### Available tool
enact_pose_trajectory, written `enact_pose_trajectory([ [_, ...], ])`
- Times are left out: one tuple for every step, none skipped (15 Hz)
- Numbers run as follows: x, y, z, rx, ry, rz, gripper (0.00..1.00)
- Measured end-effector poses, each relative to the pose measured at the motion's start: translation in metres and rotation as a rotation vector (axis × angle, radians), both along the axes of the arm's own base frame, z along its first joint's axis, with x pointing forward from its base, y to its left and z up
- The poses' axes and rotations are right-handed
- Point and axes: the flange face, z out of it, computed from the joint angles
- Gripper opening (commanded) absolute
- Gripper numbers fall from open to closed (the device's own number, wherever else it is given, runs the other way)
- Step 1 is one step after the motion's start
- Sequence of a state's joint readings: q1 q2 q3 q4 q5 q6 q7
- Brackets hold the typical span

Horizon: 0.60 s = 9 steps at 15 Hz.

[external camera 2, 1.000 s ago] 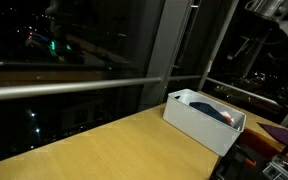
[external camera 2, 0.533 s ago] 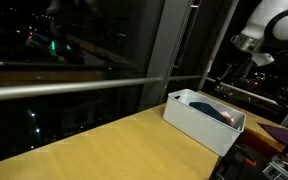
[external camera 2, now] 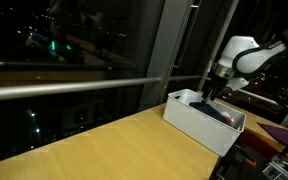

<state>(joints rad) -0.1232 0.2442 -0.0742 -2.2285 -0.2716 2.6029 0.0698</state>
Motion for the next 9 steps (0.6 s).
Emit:
enact_pose_trajectory([
  [0.005,-0.001,-0.018,0.001,0.019,0.0,1.0],
  [0.01,-0.002,-0.036,0.002,0.042,-0.001,1.0],
  [0.013,-0.003,-0.056,0.002,0.068,-0.002,1.0],
  [0.015,-0.003,-0.074,0.002,0.093,-0.001,1.0],
  [0.018,-0.002,-0.092,0.002,0.115,0.002,1.0],
  [0.019,0.001,-0.107,0.003,0.135,0.006,1.0],
  [0.021,0.005,-0.122,0.006,0.152,0.01,1.0],
  [0.023,0.01,-0.134,0.01,0.167,0.015,0.75],
  [0.024,0.016,-0.144,0.013,0.178,0.019,0.74],
])
